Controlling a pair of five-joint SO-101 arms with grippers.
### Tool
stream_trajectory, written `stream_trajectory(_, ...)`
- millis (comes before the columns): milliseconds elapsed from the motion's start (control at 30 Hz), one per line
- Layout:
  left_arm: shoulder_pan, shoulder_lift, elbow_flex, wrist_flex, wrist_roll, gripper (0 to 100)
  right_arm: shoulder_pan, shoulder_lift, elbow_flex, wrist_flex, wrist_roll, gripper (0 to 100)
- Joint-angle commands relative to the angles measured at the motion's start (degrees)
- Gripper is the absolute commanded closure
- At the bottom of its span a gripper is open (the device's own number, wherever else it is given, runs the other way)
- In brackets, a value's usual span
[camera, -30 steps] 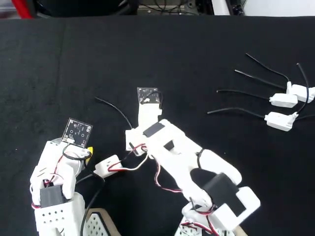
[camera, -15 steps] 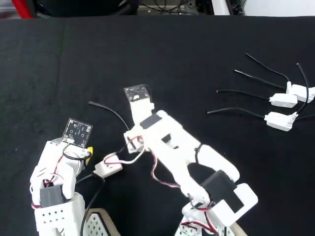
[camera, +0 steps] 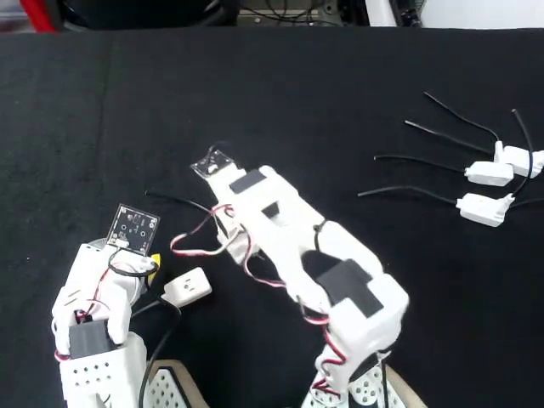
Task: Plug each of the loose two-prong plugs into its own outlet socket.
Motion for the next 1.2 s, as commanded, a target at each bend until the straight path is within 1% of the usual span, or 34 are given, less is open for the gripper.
stream_trajectory(0, -0.2, -0.3, 0.9, 0.3, -0.4, 69, -0.5, 1.7, -7.7, 2.8, 3.2, 87.8)
stream_trajectory(200, -0.2, -0.3, 0.9, 0.3, -0.4, 69, -0.4, 3.1, -10.6, 3.9, 7.9, 88.1)
stream_trajectory(333, -0.3, -0.3, 0.9, 0.3, -0.4, 69, -0.3, 2.8, -11.4, 4.0, 9.6, 88.4)
stream_trajectory(467, -0.4, -0.3, 0.9, 0.3, -0.4, 69, 0.3, 2.8, -11.9, 3.9, 10.6, 94.3)
stream_trajectory(900, -0.4, -0.4, 0.9, 0.1, -0.2, 69, 13.9, 2.7, -12.5, 4.2, 10.8, 97.1)
stream_trajectory(1000, -0.4, -0.4, 0.9, 0.2, -0.2, 69, 17.8, 2.7, -12.5, 3.8, 13.3, 97.0)
stream_trajectory(1100, -0.4, -0.4, 0.9, 0.3, -0.2, 69, 21.6, 2.7, -12.2, 0.9, 13.8, 96.8)
stream_trajectory(1167, -0.4, -0.4, 0.9, 0.3, -0.3, 69, 22.5, 3.2, -11.6, -0.3, 14.0, 94.6)
